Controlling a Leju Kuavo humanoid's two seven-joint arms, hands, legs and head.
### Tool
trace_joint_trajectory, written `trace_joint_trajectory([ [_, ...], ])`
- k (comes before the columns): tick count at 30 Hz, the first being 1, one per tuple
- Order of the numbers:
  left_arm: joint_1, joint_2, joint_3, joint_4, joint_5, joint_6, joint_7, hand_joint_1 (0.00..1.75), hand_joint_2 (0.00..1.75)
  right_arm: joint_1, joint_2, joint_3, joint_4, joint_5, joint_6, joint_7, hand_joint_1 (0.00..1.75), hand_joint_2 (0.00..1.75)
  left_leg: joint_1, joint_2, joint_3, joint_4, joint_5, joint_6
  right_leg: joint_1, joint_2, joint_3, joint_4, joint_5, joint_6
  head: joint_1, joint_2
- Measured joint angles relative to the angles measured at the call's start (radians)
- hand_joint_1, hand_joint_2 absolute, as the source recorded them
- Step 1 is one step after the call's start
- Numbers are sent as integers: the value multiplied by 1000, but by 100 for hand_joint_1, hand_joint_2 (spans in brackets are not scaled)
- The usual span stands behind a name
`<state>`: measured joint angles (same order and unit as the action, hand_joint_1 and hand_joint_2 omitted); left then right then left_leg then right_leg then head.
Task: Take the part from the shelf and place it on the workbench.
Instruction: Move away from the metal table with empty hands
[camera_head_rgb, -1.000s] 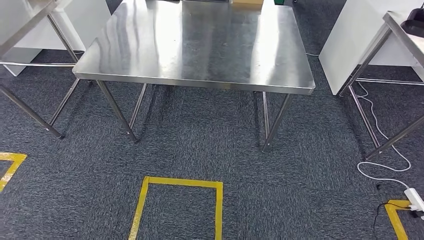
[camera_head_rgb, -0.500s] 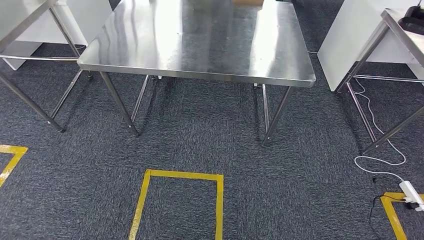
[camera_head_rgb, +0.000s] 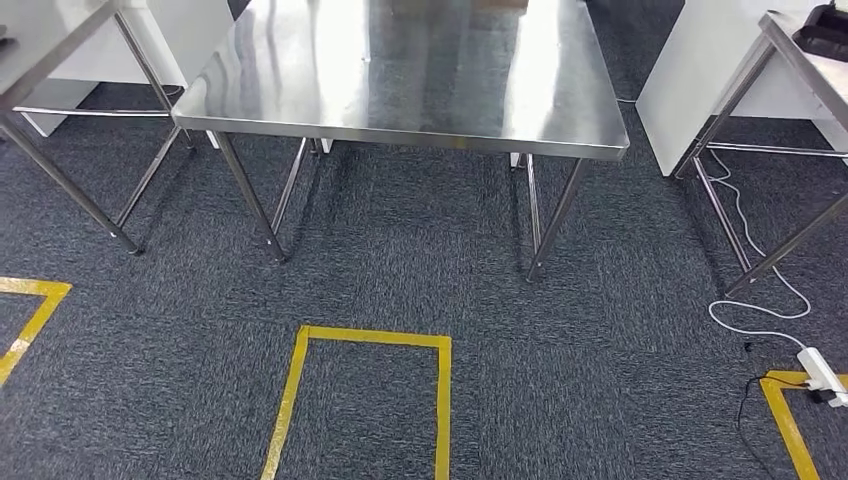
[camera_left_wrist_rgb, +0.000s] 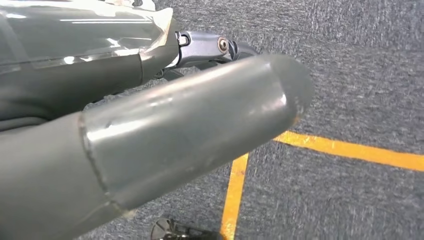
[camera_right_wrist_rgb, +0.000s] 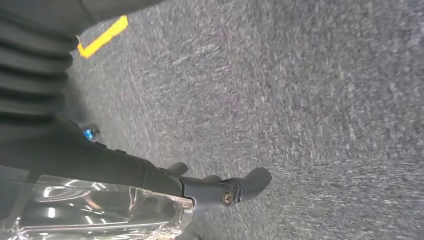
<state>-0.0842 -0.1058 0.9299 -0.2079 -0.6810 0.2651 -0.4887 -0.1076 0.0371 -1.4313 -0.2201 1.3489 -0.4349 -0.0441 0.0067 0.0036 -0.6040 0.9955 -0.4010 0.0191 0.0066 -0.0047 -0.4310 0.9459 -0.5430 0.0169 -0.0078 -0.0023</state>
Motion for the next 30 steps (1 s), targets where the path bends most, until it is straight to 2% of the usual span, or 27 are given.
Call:
trace_joint_trajectory([
  [1, 0, 1, 1, 0, 0, 0, 0, 0, 0, 0, 1, 0, 0, 0, 0, 3, 0, 0, 2, -1, -4, 3, -2, -5, -6, -1, -5, -1, 6, -7, 1, 0],
  [2, 1, 2, 1, 0, 0, 0, 1, 0, 0, 0, 3, 0, 0, 1, 0, 5, 0, 0, 4, -2, -10, 17, -20, -11, -12, -2, -11, -2, 14, -15, 0, 0],
  [3, 1, 3, 2, 0, 0, 0, 1, 0, 0, -1, 4, 1, 0, 2, 0, 7, 0, 0, 6, -3, -22, 49, -56, -16, -17, -3, -18, -3, 23, -24, -2, 0],
  [5, 2, 4, 2, 0, -1, 0, 2, 0, 0, 0, 6, 3, 0, 3, 1, 9, 0, 0, 9, -4, -54, 165, -157, -24, -18, -6, -36, -3, 39, -34, -6, 0],
  [6, 2, 5, 2, 0, -1, 0, 2, 0, 0, 0, 7, 5, 0, 3, 2, 10, 0, 0, 10, -4, -65, 225, -190, -28, -17, -7, -45, -1, 46, -36, -7, 0],
  [7, 2, 6, 2, 0, -1, 0, 2, 0, 0, 0, 7, 6, 0, 2, 4, 10, 0, 0, 11, -4, -66, 264, -200, -30, -17, -8, -53, 2, 51, -34, -7, 0],
  [8, 1, 6, 2, 0, -1, 0, 2, 0, 0, 0, 7, 6, 0, 0, 4, 9, 0, 0, 13, -4, -50, 267, -188, -32, -17, -8, -61, 7, 56, -32, -7, 0],
  [9, 1, 7, 2, 0, -1, 0, 1, 0, 0, 0, 8, 7, 0, -4, 5, 9, 0, 0, 15, -4, -18, 234, -163, -32, -18, -7, -69, 13, 59, -29, -7, 0],
  [11, 1, 7, 2, 0, -2, 1, -1, 0, 0, 0, 8, 7, 0, -14, 7, 5, 0, 0, 17, -4, 69, 111, -121, -31, -17, -7, -84, 27, 61, -25, -8, 0],
  [12, 1, 7, 2, 0, -3, 2, -3, 0, 0, -1, 9, 6, 0, -18, 9, 3, 0, 0, 16, -5, 99, 61, -114, -29, -15, -7, -91, 34, 63, -21, -7, 0],
  [13, 0, 7, 2, 0, -5, 2, -5, 0, 0, -2, 9, 6, 0, -19, 13, 1, 0, 0, 14, -6, 114, 31, -115, -27, -13, -7, -97, 40, 65, -17, -7, 0],
  [15, 0, 7, 2, 0, -8, 3, -7, 0, 0, -3, 9, 7, 0, -17, 23, 0, 0, 0, 11, -7, 112, 11, -122, -13, -9, -7, -108, 44, 74, -4, -7, 0],
  [17, -1, 6, 2, 0, -11, 3, -7, 0, 0, -2, 8, 8, 0, -10, 37, -1, 0, 0, 14, -4, 105, -2, -117, 8, -7, -6, -128, 63, 64, 5, -6, 0],
  [19, -1, 5, 2, 0, -12, 3, -7, 0, 0, -1, 7, 10, 0, -2, 52, -1, 0, 0, 15, -1, 94, -6, -104, 26, -10, -4, -173, 154, 13, 2, -3, 0],
  [21, -1, 6, 2, 0, -12, 3, -8, 0, 0, 0, 5, 13, 0, 6, 67, -1, 0, 0, 10, -1, 81, -6, -94, 33, -13, -2, -229, 292, -47, -2, 0, 0],
  [22, 0, 6, 2, 0, -13, 3, -8, 0, 0, 1, 4, 15, 0, 10, 74, -1, 0, 0, 9, -3, 75, -6, -89, 33, -15, -2, -242, 332, -60, 1, 0, 0],
  [23, 0, 6, 2, 0, -14, 3, -9, 0, 0, 3, 3, 17, 0, 13, 80, -1, 0, 0, 8, -7, 71, -5, -86, 31, -15, -1, -235, 334, -57, 7, 0, 0],
  [24, 0, 6, 2, 0, -16, 3, -10, 0, 0, 4, 3, 19, 0, 15, 86, -1, 0, 0, 7, -12, 69, -5, -82, 29, -16, 0, -206, 292, -39, 13, 1, 0],
  [25, 0, 6, 2, 0, -17, 3, -11, 0, 0, 4, 2, 21, 0, 16, 89, 0, 0, 0, 7, -17, 68, -5, -79, 26, -16, 7, -162, 220, -14, 19, 1, 0],
  [27, -1, 5, 2, 0, -21, 2, -14, 0, 0, 5, 0, 24, 0, 15, 93, 0, 0, 0, 4, -26, 65, -4, -75, 19, -14, 33, -84, 77, 24, 18, 1, 0],
  [28, -1, 5, 2, 0, -22, 1, -15, 0, 0, 5, -1, 25, 0, 14, 93, 0, 0, 0, 2, -31, 63, -3, -72, 14, -11, 42, -65, 40, 31, 15, 1, 0],
  [30, -1, 5, 2, 0, -25, 0, -16, 0, 0, 7, -1, 25, 0, 12, 92, 0, 0, 0, 1, -41, 58, -2, -66, 4, -8, 38, -61, 27, 35, 8, 1, 0],
])
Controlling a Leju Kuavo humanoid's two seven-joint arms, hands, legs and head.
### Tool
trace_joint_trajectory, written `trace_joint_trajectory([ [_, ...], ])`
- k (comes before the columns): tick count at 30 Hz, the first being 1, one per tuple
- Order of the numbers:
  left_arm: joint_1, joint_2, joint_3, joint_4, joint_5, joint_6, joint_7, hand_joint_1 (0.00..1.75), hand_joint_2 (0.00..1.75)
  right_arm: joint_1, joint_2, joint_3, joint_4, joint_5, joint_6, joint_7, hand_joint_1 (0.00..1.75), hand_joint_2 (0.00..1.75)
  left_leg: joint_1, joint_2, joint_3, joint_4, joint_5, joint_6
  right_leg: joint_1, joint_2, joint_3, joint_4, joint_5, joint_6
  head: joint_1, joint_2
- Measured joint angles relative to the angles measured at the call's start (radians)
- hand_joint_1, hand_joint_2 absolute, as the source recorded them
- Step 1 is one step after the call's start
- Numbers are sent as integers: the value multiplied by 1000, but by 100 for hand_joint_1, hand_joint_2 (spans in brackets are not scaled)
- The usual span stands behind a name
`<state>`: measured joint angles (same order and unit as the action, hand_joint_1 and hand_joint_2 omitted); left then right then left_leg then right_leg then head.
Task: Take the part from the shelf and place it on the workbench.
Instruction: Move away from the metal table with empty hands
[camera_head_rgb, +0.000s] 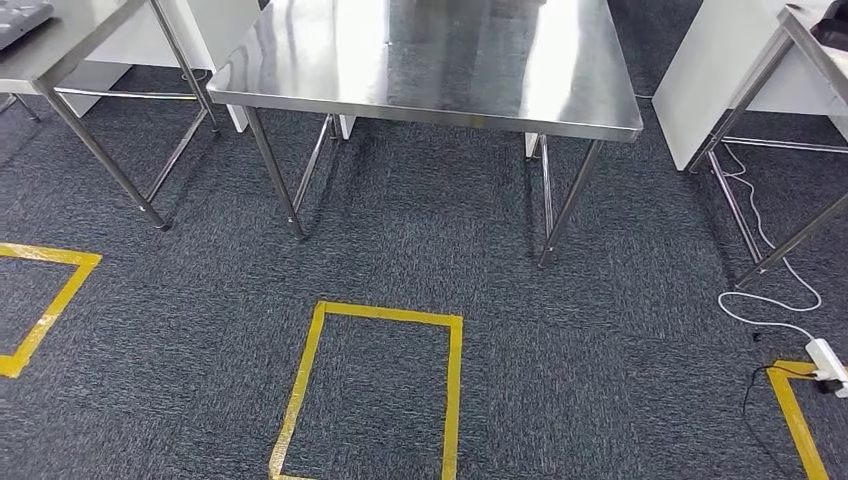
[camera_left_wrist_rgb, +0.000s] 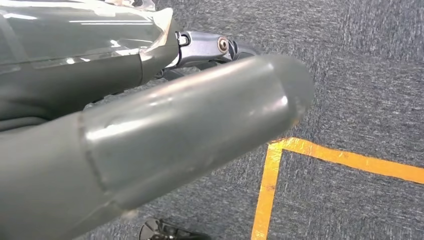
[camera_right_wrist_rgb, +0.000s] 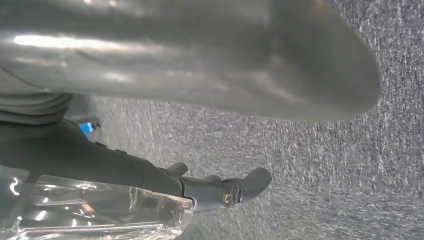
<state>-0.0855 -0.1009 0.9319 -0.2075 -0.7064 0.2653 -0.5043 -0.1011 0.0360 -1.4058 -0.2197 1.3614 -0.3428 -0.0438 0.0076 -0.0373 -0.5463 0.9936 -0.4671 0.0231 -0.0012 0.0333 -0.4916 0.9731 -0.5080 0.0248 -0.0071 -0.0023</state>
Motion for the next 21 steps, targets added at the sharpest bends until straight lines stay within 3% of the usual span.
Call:
trace_joint_trajectory([
  [2, 0, 2, 0, 0, -4, 0, 0, 0, 0, 0, 2, 1, 0, 0, 0, 1, 0, 0, 3, -1, -11, 16, -10, -9, -12, -13, 2, -3, 8, -12, 0, 0],
  [3, 0, 3, 0, 0, -6, 0, 0, 0, 0, 1, 3, 2, 0, 0, -1, 2, 0, 0, 4, 5, -25, 45, -31, -14, -17, -21, 2, -5, 12, -21, -2, 0],
  [6, 0, 4, 0, 0, -8, 0, 1, 0, 0, 5, 5, 4, 0, 0, -1, 3, 0, 0, 8, 21, -106, 227, -130, -27, -17, -48, -4, -5, 17, -32, -8, 0],
  [7, 1, 4, 0, 0, -8, 0, 2, 0, 0, 6, 5, 5, 0, 0, -1, 3, 0, 0, 9, 22, -127, 274, -144, -31, -15, -57, -6, -4, 17, -32, -7, 0],
  [8, 2, 5, 0, 0, -8, 0, 2, 0, 0, 7, 5, 6, 0, 1, -1, 3, 0, 0, 11, 24, -132, 288, -140, -34, -15, -66, -8, -2, 17, -32, -8, 0],
  [9, 2, 5, 0, 0, -8, 0, 3, 0, 0, 6, 6, 7, 0, 2, 0, 4, 0, 0, 13, 29, -117, 262, -118, -36, -15, -74, -10, 1, 17, -32, -8, 0],
  [11, 1, 7, 0, 0, -8, 0, 3, 0, 0, 5, 8, 9, 0, 4, 0, 4, 0, 0, 18, 57, -48, 132, -56, -38, -13, -89, -11, 8, 14, -29, -8, 0],
  [13, -1, 8, 0, 0, -9, 0, 3, 0, 0, 4, 9, 11, 0, 5, 0, 5, 0, 0, 16, 80, -1, 37, -26, -30, -6, -101, -14, 15, 10, -21, -7, 0],
  [16, 0, 8, 0, 0, -9, 0, 3, 0, 0, 2, 9, 13, 0, 6, 0, 6, 0, 0, 8, 66, -2, 18, -19, -8, 3, -119, -17, 17, 9, -5, -6, 0],
  [18, 0, 7, 0, 0, -10, 0, 3, 0, 0, 1, 10, 14, 0, 8, 0, 7, 0, 0, 8, 52, -4, 9, -8, 10, -1, -102, -32, 47, -13, 1, -5, 0],
  [21, -2, 7, 0, 0, -11, 2, 3, 0, 0, 4, 10, 15, 1, 10, 2, 8, 0, 0, 8, 30, -17, 5, 5, 25, -9, -50, -112, 222, -103, -4, -3, 0],
])
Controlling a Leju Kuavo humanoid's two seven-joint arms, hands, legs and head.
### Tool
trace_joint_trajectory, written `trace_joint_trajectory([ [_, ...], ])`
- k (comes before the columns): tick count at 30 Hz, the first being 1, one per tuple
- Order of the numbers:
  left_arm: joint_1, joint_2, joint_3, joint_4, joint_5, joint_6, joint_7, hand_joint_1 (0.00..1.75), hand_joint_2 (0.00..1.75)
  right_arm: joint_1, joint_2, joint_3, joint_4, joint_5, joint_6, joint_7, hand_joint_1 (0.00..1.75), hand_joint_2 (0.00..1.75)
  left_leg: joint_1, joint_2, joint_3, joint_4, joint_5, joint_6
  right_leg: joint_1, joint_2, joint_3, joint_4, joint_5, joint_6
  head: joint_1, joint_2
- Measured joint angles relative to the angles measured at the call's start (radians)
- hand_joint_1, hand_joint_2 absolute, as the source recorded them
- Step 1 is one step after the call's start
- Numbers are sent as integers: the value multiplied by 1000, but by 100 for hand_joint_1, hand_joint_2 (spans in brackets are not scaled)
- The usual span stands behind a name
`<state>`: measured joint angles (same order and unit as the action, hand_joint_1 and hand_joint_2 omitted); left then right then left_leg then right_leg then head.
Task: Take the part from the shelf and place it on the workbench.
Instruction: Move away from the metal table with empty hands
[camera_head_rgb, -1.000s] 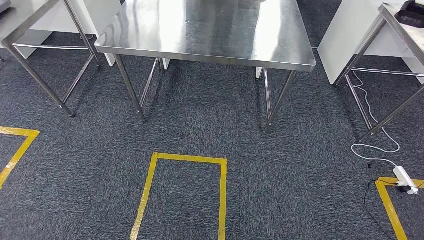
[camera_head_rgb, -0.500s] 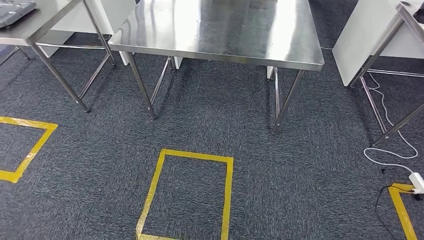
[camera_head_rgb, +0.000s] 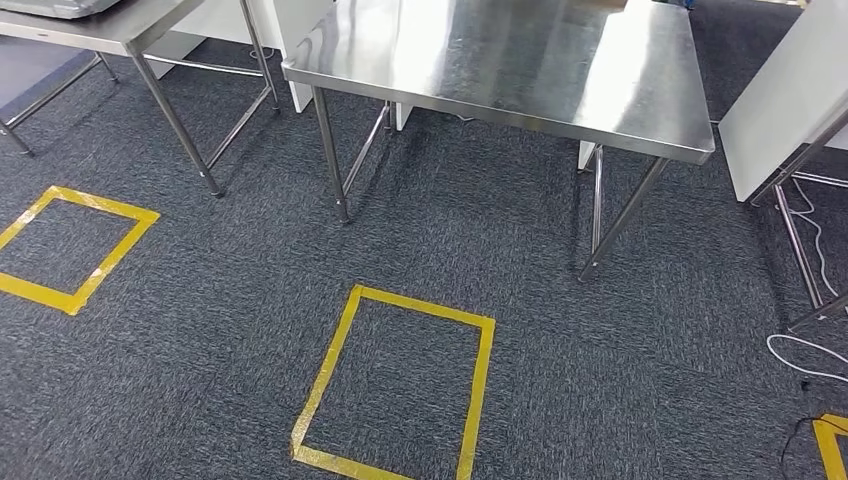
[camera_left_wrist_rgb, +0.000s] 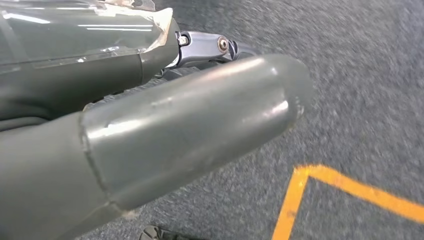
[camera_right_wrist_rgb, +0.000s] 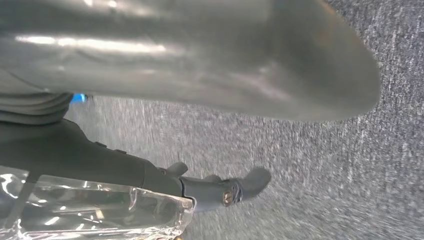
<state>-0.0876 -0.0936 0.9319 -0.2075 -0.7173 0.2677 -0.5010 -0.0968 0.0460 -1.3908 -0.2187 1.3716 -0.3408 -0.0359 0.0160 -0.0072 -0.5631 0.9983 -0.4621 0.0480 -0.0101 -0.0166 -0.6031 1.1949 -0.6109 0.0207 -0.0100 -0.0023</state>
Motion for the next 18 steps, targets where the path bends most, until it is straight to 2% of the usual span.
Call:
trace_joint_trajectory([
  [1, 0, 0, 0, 0, 0, 1, 0, 0, 0, 1, -1, 0, 0, 1, 1, 1, 0, 0, -1, -10, -4, 0, 3, 0, -1, 6, -23, 55, -21, 2, 0, 0],
  [2, 1, 0, 0, 0, 0, 3, 0, 0, 0, 3, -1, 0, 0, 2, 1, 2, 0, 0, -1, -20, -8, 1, 5, -1, -2, 8, -31, 78, -26, 7, 0, 0],
  [3, 1, -1, 0, 0, -1, 4, 0, 0, 0, 3, -1, 1, 0, 3, 2, 2, 0, 0, 0, -31, -10, 2, 8, -3, -3, 11, -17, 58, -13, 16, 0, 0],
  [4, 2, -1, 0, 0, -1, 5, 0, 0, 0, 4, -1, 1, 0, 4, 2, 3, 0, 0, 1, -43, -11, 2, 10, -6, -6, 16, 15, 0, 13, 26, 0, 0],
  [5, 2, -2, 0, 0, -1, 6, 1, 0, 0, 3, -1, 1, 0, 5, 2, 3, 0, 0, 2, -53, -12, 3, 12, -10, -11, 32, 55, -78, 41, 34, 0, 0],
  [6, 2, -3, 0, 0, -1, 8, 1, 0, 0, 2, -1, 2, 0, 6, 4, 4, 0, 0, 1, -63, -13, 4, 14, -15, -11, 48, 89, -146, 64, 37, 1, 0],
  [7, 2, -3, 0, 0, -1, 9, 1, 0, 0, 2, -1, 2, 0, 7, 7, 4, 0, 0, 0, -71, -15, 5, 16, -20, -11, 60, 109, -191, 79, 34, 1, 0],
  [8, 2, -3, 0, 0, 0, 10, 1, 0, 0, 1, -1, 2, 0, 8, 10, 4, 0, 0, -2, -77, -17, 5, 19, -26, -9, 67, 115, -209, 84, 28, 0, 0],
  [9, 3, -3, 0, 0, 0, 12, 1, 0, 0, 1, -1, 3, 0, 9, 13, 5, 0, 0, -3, -84, -20, 5, 22, -32, -4, 61, 115, -208, 87, 21, 0, 0],
  [10, 4, -3, 0, 0, 0, 13, 1, 0, 0, 0, -1, 4, 0, 9, 15, 5, 0, 0, -2, -89, -23, 4, 24, -37, -5, 52, 115, -207, 90, 14, -1, 0],
  [12, 5, -4, 0, 0, -1, 15, 1, 0, 0, -1, -1, 6, 0, 9, 17, 6, 0, 0, 0, -67, -37, 28, 7, -45, -10, 34, 117, -208, 97, -2, -3, 0],
  [14, 4, -5, 0, 0, -2, 15, 1, 0, 0, 2, -1, 9, 0, 8, 18, 6, 0, 0, -1, -25, -79, 124, -54, -50, -10, 14, 115, -210, 100, -18, -6, 0],
  [16, 4, -5, 0, 0, -3, 15, 1, 0, 0, 6, -1, 9, 0, 8, 18, 6, 0, 0, 0, -9, -136, 256, -117, -54, -4, -9, 109, -210, 100, -24, -7, 0],
  [17, 5, -5, 0, 1, -3, 15, 2, 0, 0, 7, -1, 9, 0, 8, 18, 6, 0, 0, 1, -7, -150, 293, -126, -54, -1, -21, 106, -209, 99, -25, -7, 0],
  [18, 6, -5, 0, 1, -3, 16, 3, 0, 0, 7, -1, 10, 0, 8, 18, 6, 0, 0, 1, -5, -146, 293, -118, -54, 0, -32, 104, -209, 99, -25, -7, 0],
])
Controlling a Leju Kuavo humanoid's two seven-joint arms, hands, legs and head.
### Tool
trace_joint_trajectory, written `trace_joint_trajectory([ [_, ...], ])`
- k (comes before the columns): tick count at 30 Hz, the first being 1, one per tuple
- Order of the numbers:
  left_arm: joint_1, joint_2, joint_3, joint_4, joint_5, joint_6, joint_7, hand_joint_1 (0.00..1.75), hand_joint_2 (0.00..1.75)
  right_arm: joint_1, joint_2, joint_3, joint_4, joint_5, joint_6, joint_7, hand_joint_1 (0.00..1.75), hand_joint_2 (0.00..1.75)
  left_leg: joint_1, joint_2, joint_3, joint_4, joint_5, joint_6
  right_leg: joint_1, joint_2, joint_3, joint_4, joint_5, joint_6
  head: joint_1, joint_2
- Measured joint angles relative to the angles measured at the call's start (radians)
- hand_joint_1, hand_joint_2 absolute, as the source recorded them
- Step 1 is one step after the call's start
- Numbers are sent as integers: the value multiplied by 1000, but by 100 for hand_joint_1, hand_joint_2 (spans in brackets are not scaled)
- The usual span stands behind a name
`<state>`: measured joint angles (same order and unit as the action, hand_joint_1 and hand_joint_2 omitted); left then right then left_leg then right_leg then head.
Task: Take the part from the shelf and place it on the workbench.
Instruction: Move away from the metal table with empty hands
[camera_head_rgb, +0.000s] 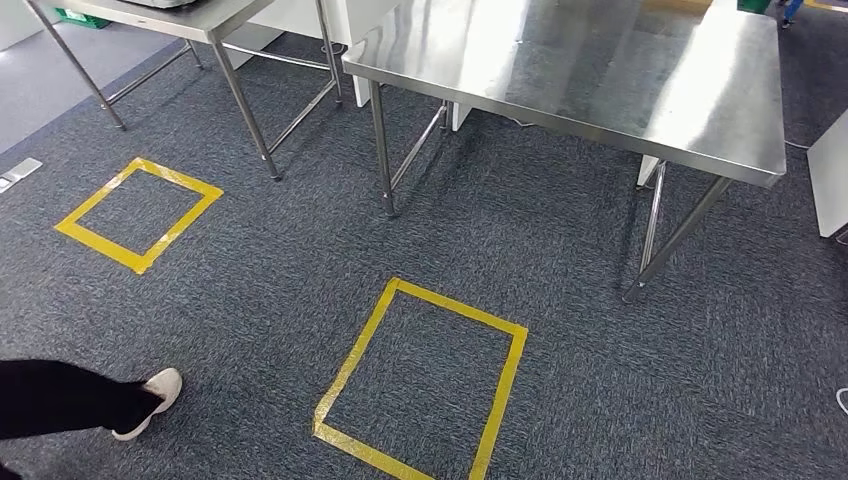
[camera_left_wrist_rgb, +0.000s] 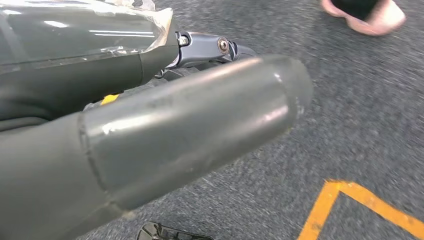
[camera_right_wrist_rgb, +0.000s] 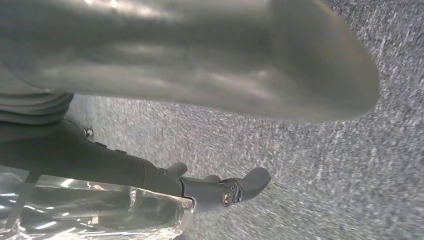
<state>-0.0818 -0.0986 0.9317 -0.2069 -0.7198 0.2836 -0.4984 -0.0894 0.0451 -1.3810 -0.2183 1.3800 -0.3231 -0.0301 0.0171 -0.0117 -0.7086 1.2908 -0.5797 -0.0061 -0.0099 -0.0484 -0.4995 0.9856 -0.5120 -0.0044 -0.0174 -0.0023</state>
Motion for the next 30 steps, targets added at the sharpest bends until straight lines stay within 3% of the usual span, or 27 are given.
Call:
trace_joint_trajectory([
  [2, 0, 1, 0, 0, 0, 2, 2, 0, 0, -2, 0, 2, 0, 3, 0, 0, 0, 0, 0, 16, 66, -109, 54, 4, 1, -18, 2, 0, -1, -1, 0, 0],
  [3, 0, 1, 0, 0, 0, 3, 3, 0, 0, -3, 0, 4, 0, 6, 1, 0, 0, 0, -2, 36, 107, -180, 76, 8, 4, -25, 5, 1, -2, 0, -1, 0],
  [5, -2, 1, 0, 0, 2, 4, 4, 0, 0, -5, 0, 10, 0, 11, 2, -1, 0, 0, -7, 61, 153, -267, 98, 17, 12, -38, 10, 2, -4, 5, 1, 0],
  [7, -2, 0, 1, 0, 5, 8, 4, 0, 0, -7, 0, 14, 0, 16, 3, -1, 0, 0, -13, 52, 152, -279, 102, 26, 17, -51, 12, 1, -5, 11, 4, 0],
  [9, -1, -2, 1, 0, 6, 11, 4, 0, 0, -8, 0, 17, 0, 18, 4, -1, 0, 0, -11, 37, 153, -289, 111, 41, 16, -37, 4, 14, -16, 19, 5, 0],
  [10, -2, -2, 1, 0, 6, 11, 3, 0, 0, -8, 0, 18, 1, 17, 4, -1, 0, 0, -8, 29, 152, -295, 117, 48, 14, -16, -11, 46, -36, 21, 6, 0],
  [12, -3, -4, 1, 0, 6, 12, 1, 0, 0, -5, 0, 18, 1, 16, 7, -1, 0, 0, -7, 12, 147, -299, 124, 57, 6, 29, -68, 169, -96, 17, 8, 0],
  [14, -2, -4, 1, 0, 5, 12, 0, 0, 0, -2, -1, 18, 1, 14, 8, -1, 0, 0, -7, -9, 142, -298, 127, 58, 2, 40, -124, 288, -137, 22, 8, 0],
  [15, -1, -5, 1, 0, 5, 12, 0, 0, 0, -2, -1, 17, 1, 13, 9, -1, 0, 0, -6, -20, 141, -298, 129, 56, -1, 42, -129, 300, -134, 30, 8, 0],
  [16, -1, -6, 1, 0, 5, 12, 0, 0, 0, -1, -1, 17, 1, 12, 10, 0, 0, 0, -5, -31, 140, -297, 130, 54, -5, 43, -114, 269, -114, 41, 8, 0],
  [18, -1, -8, 1, 0, 4, 12, 0, 0, 0, -2, -1, 17, 1, 12, 11, -1, 0, 0, -2, -53, 139, -294, 132, 46, -17, 68, -50, 128, -53, 64, 10, 0],
  [19, -1, -9, 1, 0, 4, 12, 0, 0, 0, -2, -2, 18, 2, 12, 12, -1, 0, 0, -3, -64, 136, -291, 133, 40, -19, 84, -25, 66, -29, 67, 11, 0],
  [21, -1, -8, 1, 0, 3, 12, 0, 0, 0, -2, -1, 18, 2, 13, 14, -2, 0, 0, -4, -80, 129, -286, 135, 26, -18, 103, -7, 13, -11, 57, 10, 0],
  [23, 1, -8, 1, 0, 3, 12, 0, 0, 0, -2, -1, 18, 2, 13, 14, -2, 0, 0, 0, -91, 124, -286, 138, 14, -16, 87, -4, 13, -6, 38, 8, 0],
  [25, 2, -8, 1, 0, 2, 13, 1, 0, 0, -4, 0, 19, 2, 14, 14, -4, 0, 0, 2, -62, 105, -253, 114, 6, -19, 69, 0, 10, 1, 21, 6, 0],
  [27, 1, -9, 1, 0, 2, 13, 1, 0, 0, -2, 0, 19, 2, 16, 14, -4, 0, 0, 2, -18, 55, -144, 51, 2, -15, 48, -1, 9, 3, 7, 2, 0],
  [29, 0, -8, 1, 0, 2, 13, 2, 0, 0, 1, -1, 20, 2, 19, 14, -4, 0, 0, 3, -4, -1, -20, -1, -2, -8, 25, -3, 10, 1, 2, 1, 0],
  [30, 1, -8, 1, 0, 2, 14, 2, 0, 0, 2, -1, 21, 2, 20, 14, -4, 0, 0, 3, -2, -11, 4, -2, -2, -5, 14, -3, 10, 1, 1, 1, 0],
])
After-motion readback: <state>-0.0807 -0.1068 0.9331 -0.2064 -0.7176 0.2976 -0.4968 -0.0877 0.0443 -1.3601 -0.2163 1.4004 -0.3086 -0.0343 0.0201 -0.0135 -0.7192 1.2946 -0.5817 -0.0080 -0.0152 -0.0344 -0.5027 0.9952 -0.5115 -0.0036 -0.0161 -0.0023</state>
